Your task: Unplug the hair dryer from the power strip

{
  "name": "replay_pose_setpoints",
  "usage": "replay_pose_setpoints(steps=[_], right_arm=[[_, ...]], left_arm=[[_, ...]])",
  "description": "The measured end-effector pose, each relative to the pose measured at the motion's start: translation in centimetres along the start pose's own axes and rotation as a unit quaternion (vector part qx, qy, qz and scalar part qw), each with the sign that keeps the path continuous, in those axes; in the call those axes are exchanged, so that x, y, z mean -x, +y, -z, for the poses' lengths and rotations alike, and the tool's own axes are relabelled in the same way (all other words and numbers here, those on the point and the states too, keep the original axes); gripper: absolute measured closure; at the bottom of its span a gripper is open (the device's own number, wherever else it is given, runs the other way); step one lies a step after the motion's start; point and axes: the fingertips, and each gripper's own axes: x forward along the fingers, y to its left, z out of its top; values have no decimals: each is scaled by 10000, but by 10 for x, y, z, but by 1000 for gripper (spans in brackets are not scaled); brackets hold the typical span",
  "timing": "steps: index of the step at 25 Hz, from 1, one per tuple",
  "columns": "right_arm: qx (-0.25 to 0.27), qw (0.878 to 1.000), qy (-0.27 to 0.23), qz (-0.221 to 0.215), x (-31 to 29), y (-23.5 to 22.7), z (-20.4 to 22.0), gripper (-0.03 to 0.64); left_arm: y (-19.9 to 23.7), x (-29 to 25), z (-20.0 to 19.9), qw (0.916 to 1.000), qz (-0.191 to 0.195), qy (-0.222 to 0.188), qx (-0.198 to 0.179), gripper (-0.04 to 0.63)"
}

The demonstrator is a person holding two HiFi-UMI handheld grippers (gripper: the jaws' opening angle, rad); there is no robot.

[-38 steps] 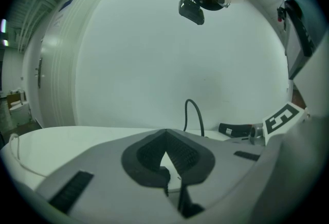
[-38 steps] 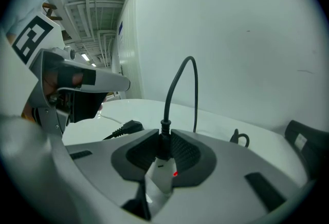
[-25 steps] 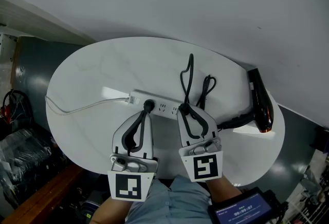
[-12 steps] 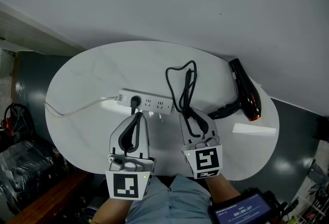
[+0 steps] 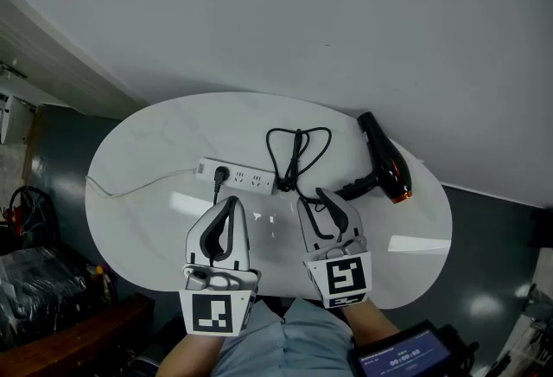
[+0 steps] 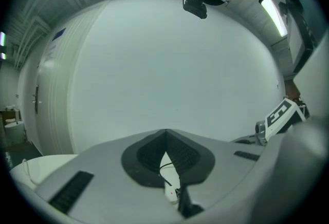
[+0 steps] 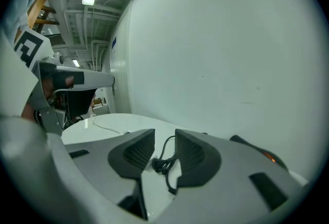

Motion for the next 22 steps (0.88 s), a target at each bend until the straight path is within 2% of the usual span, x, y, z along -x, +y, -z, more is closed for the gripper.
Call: replay_pose_setpoints(steps=[3, 6, 10, 17, 22], right_arm=[[130, 9994, -299, -141, 16, 5, -22, 499], [280, 9972, -604, -326, 30, 12, -41, 516], [467, 9920, -1057, -518, 50, 23, -74, 593], [692, 9746, -1962, -829, 74, 43, -122, 608], [734, 9709, -2083, -930, 78, 48, -128, 615]], left_arm=[[-8, 14, -15, 9995, -153, -252, 122, 600], [-13, 27, -30, 9982, -263, -531, -72, 598], [-13, 46, -39, 9969, -596, -491, 146, 600], [-13, 63, -69, 9922, -900, -862, -6, 600], [-14, 68, -71, 9909, -1016, -886, -10, 600]])
